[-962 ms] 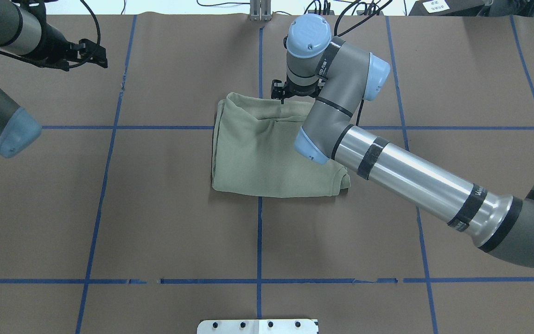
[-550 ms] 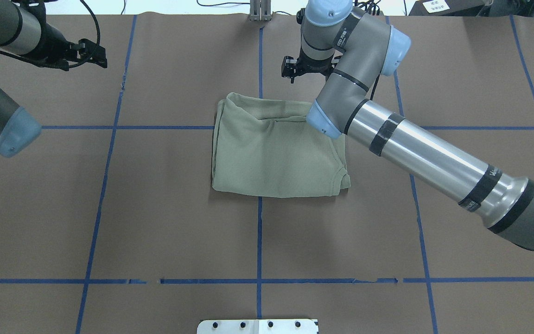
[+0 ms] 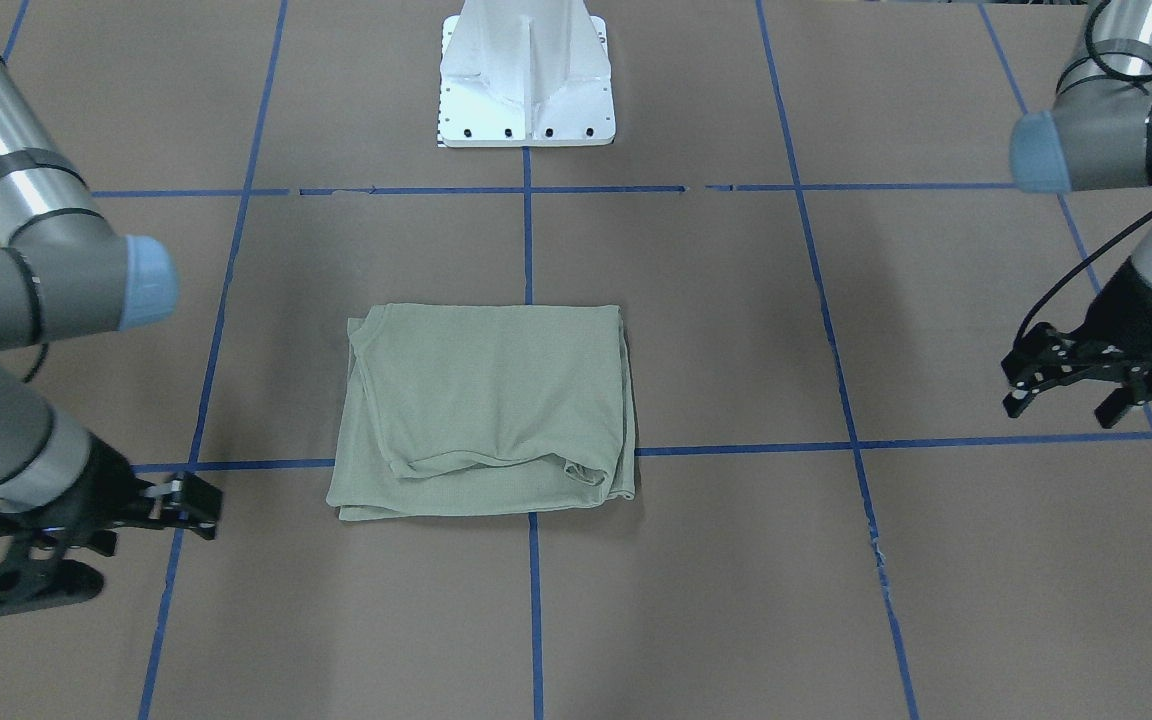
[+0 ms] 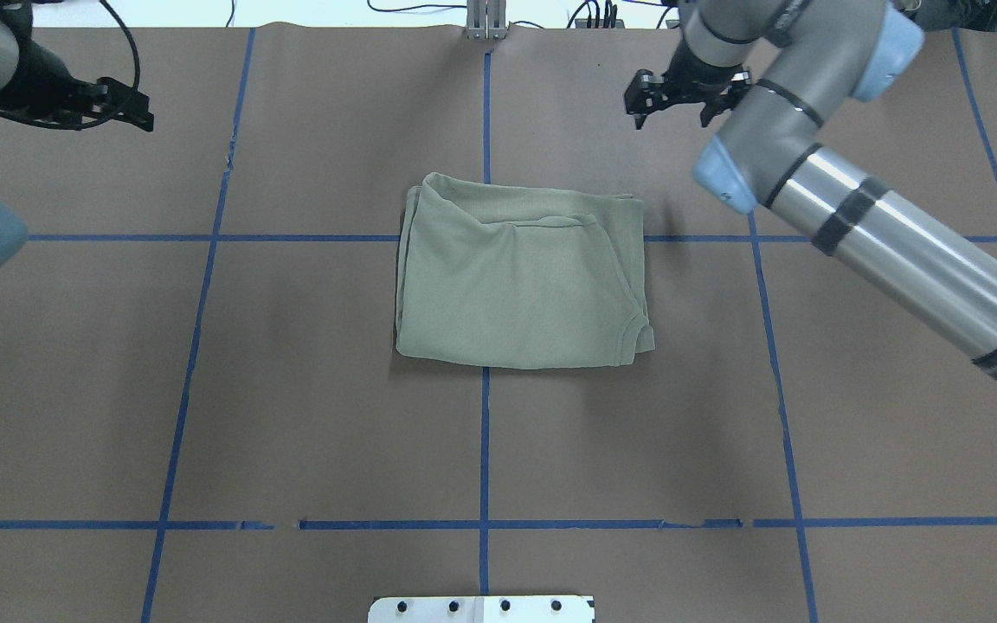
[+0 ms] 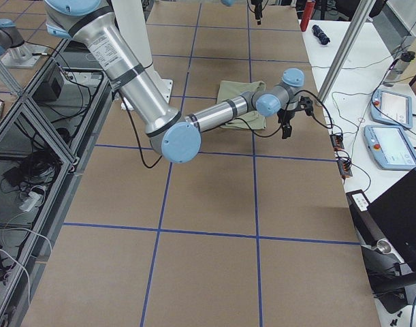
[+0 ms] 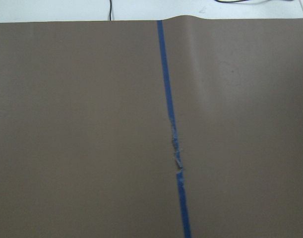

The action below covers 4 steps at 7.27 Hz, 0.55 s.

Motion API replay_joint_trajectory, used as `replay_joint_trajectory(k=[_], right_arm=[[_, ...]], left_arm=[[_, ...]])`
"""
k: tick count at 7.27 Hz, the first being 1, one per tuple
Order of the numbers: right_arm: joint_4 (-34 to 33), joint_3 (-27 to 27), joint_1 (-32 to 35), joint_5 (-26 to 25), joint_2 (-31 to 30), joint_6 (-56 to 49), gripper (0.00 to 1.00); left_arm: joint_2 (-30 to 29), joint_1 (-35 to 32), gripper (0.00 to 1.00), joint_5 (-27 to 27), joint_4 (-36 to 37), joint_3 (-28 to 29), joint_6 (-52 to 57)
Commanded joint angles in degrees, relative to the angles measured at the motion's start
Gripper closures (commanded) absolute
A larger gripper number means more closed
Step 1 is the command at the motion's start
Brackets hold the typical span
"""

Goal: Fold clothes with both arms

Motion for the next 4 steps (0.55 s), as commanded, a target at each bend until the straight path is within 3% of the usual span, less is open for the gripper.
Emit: replay_joint_trajectory(k=[1, 3, 4], right_arm=[[-1.98, 7.89, 7.93, 2.9, -14.24, -15.85, 0.0], [-8.88, 9.4, 14.07, 3.16, -20.86, -33.85, 0.0], [-11.19, 9.49, 16.02, 3.6, -22.2, -34.82, 0.0]], left_arm=[[9.24, -8.32, 0.0, -1.04, 0.48, -0.27, 22.39], [13.46, -11.17, 0.0, -1.22, 3.29, -0.35, 22.82], [14.02, -11.08, 0.0, -1.22, 2.77, -0.53, 20.64]])
